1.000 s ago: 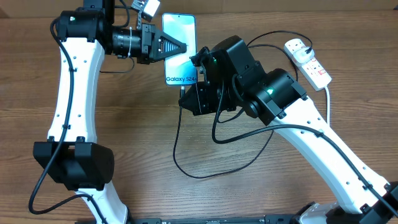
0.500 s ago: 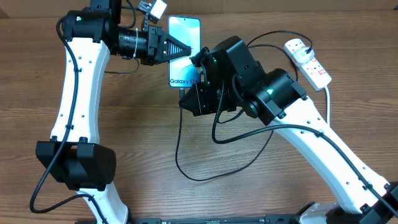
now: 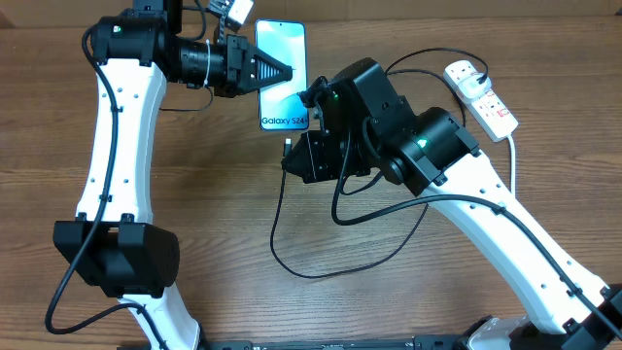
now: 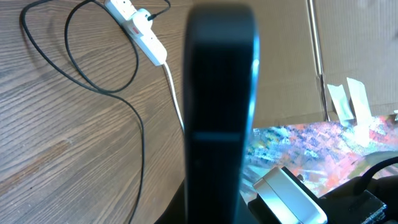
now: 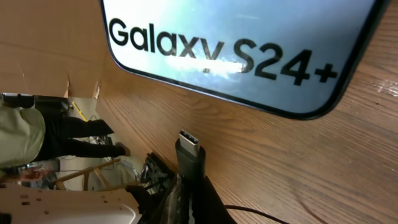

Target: Plug charger to phone and switch on socket

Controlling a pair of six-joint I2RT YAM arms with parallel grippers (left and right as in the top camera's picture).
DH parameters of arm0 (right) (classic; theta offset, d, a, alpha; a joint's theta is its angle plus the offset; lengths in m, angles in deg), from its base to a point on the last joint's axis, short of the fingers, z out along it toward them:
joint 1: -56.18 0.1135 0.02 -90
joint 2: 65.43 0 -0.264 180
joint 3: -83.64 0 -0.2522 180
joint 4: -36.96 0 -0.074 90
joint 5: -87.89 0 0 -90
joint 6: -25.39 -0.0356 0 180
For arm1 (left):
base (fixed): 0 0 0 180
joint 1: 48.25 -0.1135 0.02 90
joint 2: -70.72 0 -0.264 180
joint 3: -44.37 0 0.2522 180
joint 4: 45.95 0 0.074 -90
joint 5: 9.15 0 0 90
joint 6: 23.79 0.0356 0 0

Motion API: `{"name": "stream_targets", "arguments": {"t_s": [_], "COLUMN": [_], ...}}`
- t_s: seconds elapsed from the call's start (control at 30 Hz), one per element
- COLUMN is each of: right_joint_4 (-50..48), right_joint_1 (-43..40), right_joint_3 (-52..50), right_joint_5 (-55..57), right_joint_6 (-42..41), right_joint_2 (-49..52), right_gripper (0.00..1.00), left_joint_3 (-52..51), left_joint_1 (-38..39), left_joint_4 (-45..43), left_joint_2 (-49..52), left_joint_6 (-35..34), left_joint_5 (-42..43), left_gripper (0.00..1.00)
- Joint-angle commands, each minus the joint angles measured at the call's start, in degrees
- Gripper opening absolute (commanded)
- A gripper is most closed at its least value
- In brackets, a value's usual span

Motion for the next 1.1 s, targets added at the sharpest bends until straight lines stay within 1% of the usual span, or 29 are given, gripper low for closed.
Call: {"name": "stream_targets", "arguments": {"t_s": [0.0,0.07,0.23,0.43,1.07], "right_joint_4": [-0.4,-0.4,-1.0,-1.4,-1.5], "right_joint_1": [0.3,0.3,0.3,0.3,0.3], "right_joint_3": [0.4,0.4,0.4,0.4,0.4], "right_joint_5": [-0.4,-0.4,-0.5,-0.4,-0.4], "right_joint_6": [-0.2,-0.2,-0.2,-0.2,-0.2], "right_joint_2": [-0.3,-0.3,-0.3,-0.3,-0.3], "right_gripper": [0.04,0.04,0.04,0.04,0.04], "left_joint_3": [0.2,0.2,0.2,0.2,0.2], "left_joint_1": [-0.1,-0.1,-0.1,-0.1,-0.1], "left_joint_4": [-0.1,-0.2,0.2,2.3,2.6], "left_joint_2": [-0.3,-0.3,-0.3,-0.3,-0.3], "left_joint_6": [-0.8,-0.8,-0.1,2.7,3.3], "left_joint_5": [4.6,5.9,5.8,5.6,5.9], "left_gripper": [0.04,0.04,0.04,0.04,0.04]}}
